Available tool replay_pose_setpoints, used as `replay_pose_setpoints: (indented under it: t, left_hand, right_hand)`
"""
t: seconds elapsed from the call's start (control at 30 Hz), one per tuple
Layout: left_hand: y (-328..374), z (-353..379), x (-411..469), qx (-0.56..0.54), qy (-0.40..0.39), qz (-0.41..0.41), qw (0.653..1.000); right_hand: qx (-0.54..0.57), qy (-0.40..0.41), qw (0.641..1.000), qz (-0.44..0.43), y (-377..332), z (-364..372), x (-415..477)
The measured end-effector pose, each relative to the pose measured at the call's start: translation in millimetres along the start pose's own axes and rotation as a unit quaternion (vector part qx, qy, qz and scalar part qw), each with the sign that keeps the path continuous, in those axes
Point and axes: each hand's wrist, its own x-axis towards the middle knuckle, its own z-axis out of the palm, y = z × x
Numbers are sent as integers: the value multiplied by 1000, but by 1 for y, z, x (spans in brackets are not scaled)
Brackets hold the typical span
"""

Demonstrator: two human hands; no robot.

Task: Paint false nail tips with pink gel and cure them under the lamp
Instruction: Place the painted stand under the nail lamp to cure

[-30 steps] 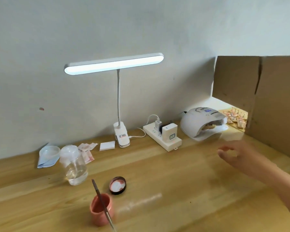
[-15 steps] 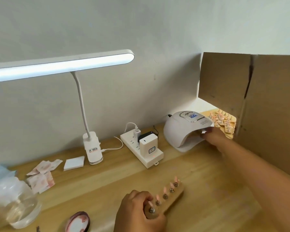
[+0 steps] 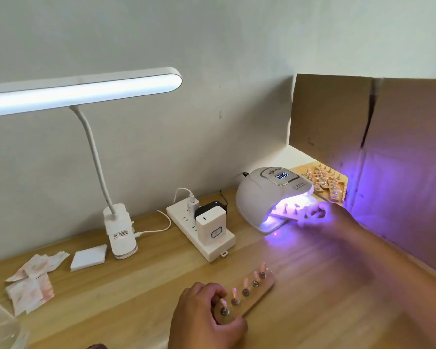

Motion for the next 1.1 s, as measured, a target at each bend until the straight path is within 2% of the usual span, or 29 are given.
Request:
replay_pose_setpoints:
  t: [0.07,0.23,0.33,0.6,0.77,1.1]
  left_hand:
    - [-3,0,2,0,-11,-3,1000]
    - [-3,1,2,-5,-14,-1,1000]
    - [-2,1,3,-1,-13,5,1000]
    - [-1,-1,4,-4,-33,2,999]
    - [-1,-2,4,19,-43,8,999]
    - [2,-9,13,32,-86,3,996]
  right_hand:
    - [-54,27,998,-8,20,-12,-18]
    - [-89,120,989,4,44,-38,-56]
    - [-110,138,984,9,43,-44,-67]
    - [-164,262,951,-19,38,-37,-62]
    - [-212,240,947,41,26,-25,-34]
    - [-225,222,941,122,28,8,20]
